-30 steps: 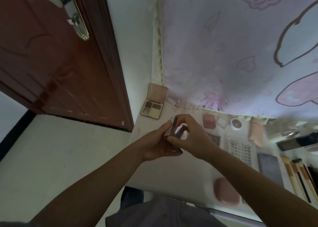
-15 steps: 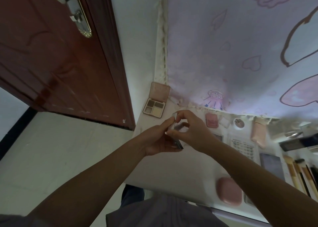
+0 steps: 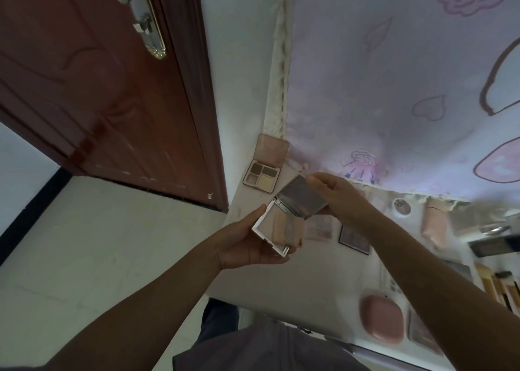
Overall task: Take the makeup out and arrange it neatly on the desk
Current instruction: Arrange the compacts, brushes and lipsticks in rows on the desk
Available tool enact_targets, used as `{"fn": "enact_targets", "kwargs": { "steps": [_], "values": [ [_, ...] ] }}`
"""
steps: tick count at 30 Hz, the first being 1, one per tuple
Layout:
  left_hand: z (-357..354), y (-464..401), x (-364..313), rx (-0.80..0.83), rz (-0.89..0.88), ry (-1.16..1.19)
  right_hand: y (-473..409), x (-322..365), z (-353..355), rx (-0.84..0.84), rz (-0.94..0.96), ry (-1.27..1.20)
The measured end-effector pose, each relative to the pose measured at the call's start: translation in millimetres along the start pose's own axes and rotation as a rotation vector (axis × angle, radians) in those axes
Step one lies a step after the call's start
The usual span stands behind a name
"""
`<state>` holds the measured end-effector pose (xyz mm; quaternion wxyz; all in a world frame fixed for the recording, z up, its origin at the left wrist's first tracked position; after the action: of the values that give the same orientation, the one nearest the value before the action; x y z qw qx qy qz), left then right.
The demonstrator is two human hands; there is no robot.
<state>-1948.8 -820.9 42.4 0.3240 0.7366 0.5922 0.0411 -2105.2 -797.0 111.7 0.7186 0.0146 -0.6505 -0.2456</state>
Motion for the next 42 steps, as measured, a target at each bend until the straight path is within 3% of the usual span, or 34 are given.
{"fn": "enact_targets", "kwargs": {
  "steps": [8, 13, 17, 20, 21, 23, 26, 34, 42],
  "values": [
    [38.7, 11.8, -10.9, -0.010, -0.124, 0.238, -12.6, -41.1, -63.4, 0.155, -0.125, -0.038],
    [48.4, 7.4, -20.8, -0.067, -0.164, 0.366, -25.5, -38.9, -81.7, 0.109, -0.086, -0.075],
    [47.5, 0.4, -31.1, -0.074, -0.185, 0.346, -28.6, -39.6, -71.6, -0.148, -0.045, -0.019],
    [50.2, -2.7, -34.7, -0.072, -0.180, 0.313, -10.9, -10.0, -47.4, -0.466, 0.208, 0.240],
    [50.8, -3.3, -35.3, -0.076, -0.186, 0.320, -5.5, 1.4, -48.9, -0.455, 0.326, 0.381],
    [50.6, -5.5, -36.1, -0.075, -0.198, 0.322, -0.8, 11.4, -68.1, -0.263, 0.515, 0.708],
    [47.0, -8.0, -33.7, -0.067, -0.210, 0.276, -3.2, -1.1, -85.6, -0.061, 0.570, 0.974],
    [41.3, -6.9, -24.4, -0.093, -0.242, 0.223, -2.9, -3.9, -80.9, -0.265, 0.508, 0.901],
    [33.3, -2.0, -25.8, -0.068, -0.274, 0.249, 1.6, 1.8, -84.0, -0.260, 0.542, 0.924]
  ]
}}
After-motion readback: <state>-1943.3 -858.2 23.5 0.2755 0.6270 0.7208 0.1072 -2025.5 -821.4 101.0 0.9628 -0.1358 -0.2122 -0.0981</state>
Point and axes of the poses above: each hand's wrist, its own y-axis away from the middle knuckle, its own z-axis out of the back of the hand, x = y × z, the point moved 7 cm from there along -y, towards the middle knuckle, and after that the axes turned 1 degree about z, right-handed, at the moved point
